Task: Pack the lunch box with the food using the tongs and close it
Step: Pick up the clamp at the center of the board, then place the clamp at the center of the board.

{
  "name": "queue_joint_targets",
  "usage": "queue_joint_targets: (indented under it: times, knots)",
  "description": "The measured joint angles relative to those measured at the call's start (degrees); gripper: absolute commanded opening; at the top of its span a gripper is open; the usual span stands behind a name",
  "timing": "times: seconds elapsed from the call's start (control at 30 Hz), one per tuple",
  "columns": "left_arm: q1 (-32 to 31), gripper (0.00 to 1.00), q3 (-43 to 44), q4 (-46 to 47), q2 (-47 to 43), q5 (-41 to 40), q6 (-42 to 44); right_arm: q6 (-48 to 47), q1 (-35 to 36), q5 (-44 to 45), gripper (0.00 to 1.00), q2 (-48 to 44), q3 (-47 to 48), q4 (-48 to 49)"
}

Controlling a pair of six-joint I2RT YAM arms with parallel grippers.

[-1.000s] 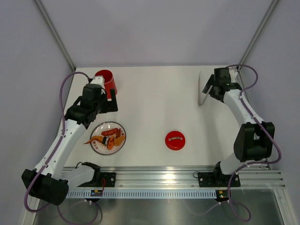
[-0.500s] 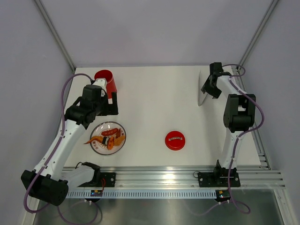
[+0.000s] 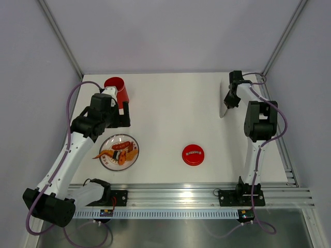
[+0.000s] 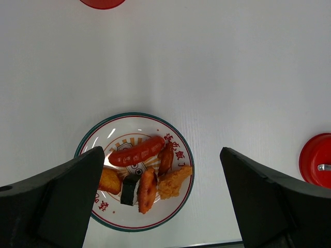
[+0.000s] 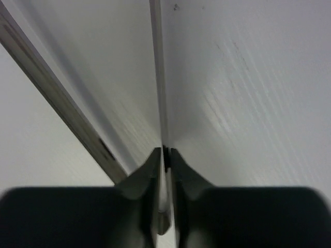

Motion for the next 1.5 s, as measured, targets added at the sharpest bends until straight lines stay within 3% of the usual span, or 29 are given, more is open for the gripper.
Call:
queue_joint_targets:
  times: [0.03,0.33,0.7,0.93,1.23,1.43,1.5]
  knots:
    - [0.00,0.99,-0.02,-0.04,0.00,-0.02,-0.11,-0.59,0.00,-0.20,0.00,0.00,0.00,-0.09]
    - [0.00,0.99,0.55,-1.18,-1.27,-0.26,-0.61,-2.05,2.69,0.68,0.00,-5.33,-4.96,-0.98]
    - [0.00,0.99,5.77,-3.87,-1.33,-2.62,-3.13,0.26,26.95,2.12,0.00,-20.76,-11.67,-2.03]
    - [0.00,0.99,5.77,-4.66,-1.70,-3.15,-4.33,4.46,37.51,2.14,0.00,-18.47,-12.04,-2.21]
    - [0.00,0.99,5.62,-6.29,-1.46,-4.79,-4.96,7.52,44.35,2.16,0.01,-8.15,-10.45,-2.29]
    - [0.00,0.99,5.62,-7.78,-0.85,-6.16,-5.42,8.70,44.65,2.19,0.32,-7.23,-9.44,-2.25]
    - [0.00,0.99,5.62,-8.37,-0.42,-6.51,-5.73,8.76,44.65,2.23,0.38,-7.23,-8.94,-2.25]
